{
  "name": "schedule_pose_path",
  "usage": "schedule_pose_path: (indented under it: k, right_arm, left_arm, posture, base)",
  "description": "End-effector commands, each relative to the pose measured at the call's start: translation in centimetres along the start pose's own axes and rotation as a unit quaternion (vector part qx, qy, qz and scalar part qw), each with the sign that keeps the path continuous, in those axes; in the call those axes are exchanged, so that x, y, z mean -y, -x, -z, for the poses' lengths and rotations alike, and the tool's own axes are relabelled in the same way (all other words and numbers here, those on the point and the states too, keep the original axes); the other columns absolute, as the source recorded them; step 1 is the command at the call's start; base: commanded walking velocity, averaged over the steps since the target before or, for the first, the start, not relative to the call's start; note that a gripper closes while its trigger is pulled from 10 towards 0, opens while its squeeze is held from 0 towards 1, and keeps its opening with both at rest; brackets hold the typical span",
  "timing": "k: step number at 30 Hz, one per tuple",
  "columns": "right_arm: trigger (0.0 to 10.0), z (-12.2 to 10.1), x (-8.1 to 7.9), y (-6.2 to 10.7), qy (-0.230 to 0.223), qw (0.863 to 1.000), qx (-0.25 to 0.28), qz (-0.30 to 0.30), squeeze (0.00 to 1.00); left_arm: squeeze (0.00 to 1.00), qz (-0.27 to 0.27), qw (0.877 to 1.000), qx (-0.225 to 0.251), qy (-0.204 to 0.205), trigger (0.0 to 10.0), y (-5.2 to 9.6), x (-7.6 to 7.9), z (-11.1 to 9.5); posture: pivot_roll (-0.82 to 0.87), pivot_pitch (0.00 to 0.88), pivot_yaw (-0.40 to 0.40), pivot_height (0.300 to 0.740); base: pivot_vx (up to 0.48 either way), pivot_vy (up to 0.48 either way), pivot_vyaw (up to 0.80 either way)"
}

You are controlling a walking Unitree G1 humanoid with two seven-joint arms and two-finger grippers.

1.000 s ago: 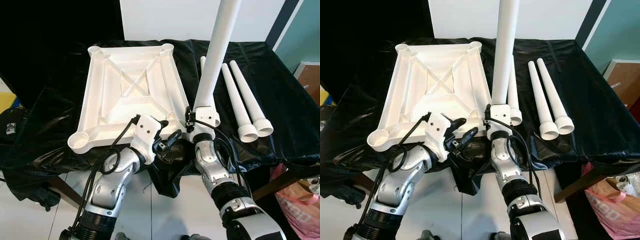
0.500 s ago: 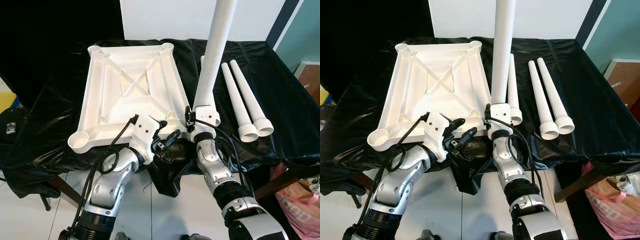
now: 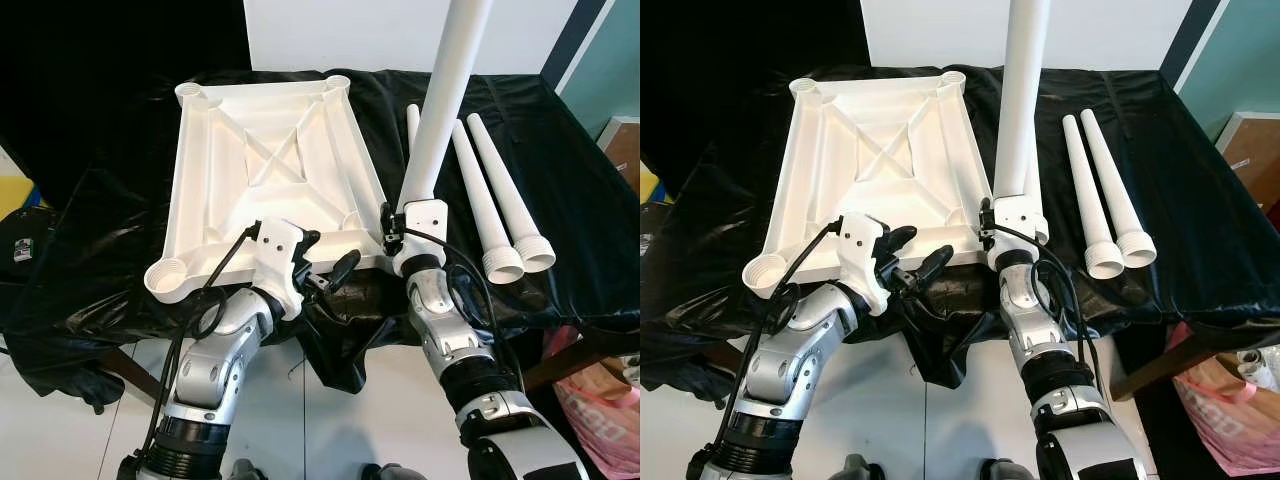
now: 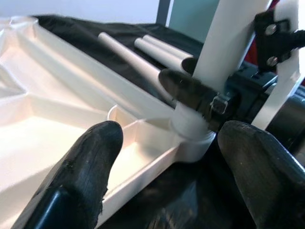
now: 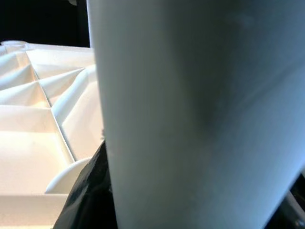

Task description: Building children table

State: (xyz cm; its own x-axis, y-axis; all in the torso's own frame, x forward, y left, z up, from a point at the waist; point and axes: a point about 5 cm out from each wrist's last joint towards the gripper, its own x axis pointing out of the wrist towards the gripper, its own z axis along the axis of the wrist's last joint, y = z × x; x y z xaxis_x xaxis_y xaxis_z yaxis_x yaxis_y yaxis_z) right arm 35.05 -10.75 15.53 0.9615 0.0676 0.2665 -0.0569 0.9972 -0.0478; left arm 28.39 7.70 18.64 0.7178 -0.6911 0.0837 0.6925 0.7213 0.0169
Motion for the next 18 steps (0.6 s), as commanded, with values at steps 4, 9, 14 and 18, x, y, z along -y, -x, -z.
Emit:
schedule_pose_path:
  k: [4,9,14,18]
  right_arm:
    - [10.0,-1.1,0.1,-0.2,-0.010,0.999,0.021,-0.024,0.00]
    - [10.0,-1.6,-0.1,-0.2,-0.024,0.997,0.024,-0.068,0.00]
    - [10.0,-1.8,-0.3,-0.2,-0.030,0.992,0.013,-0.121,0.00]
    - [10.0,-1.9,0.0,-0.2,-0.019,0.989,0.008,-0.150,0.00]
  left_arm:
    - [0.00,0.033,0.999,0.011,-0.005,10.0,-0.5,0.8,-0.9]
    - [0.00,0.056,0.998,0.025,-0.011,10.0,-1.2,1.1,-1.8]
    - [0.00,0.097,0.993,0.051,-0.035,10.0,-2.0,1.8,-3.2]
    - [0.00,0.130,0.988,0.071,-0.050,10.0,-2.6,2.2,-4.4]
  posture:
    - [0.05,0.107,-0.039,0.740]
    - [0.05,0.107,-0.040,0.740]
    - [0.04,0.104,-0.039,0.740]
    - [0.04,0.103,-0.042,0.740]
  base:
    - [0.000,0.000,0.00]
    - [0.000,0.000,0.00]
    - [0.000,0.000,0.00]
    - [0.000,0.000,0.00]
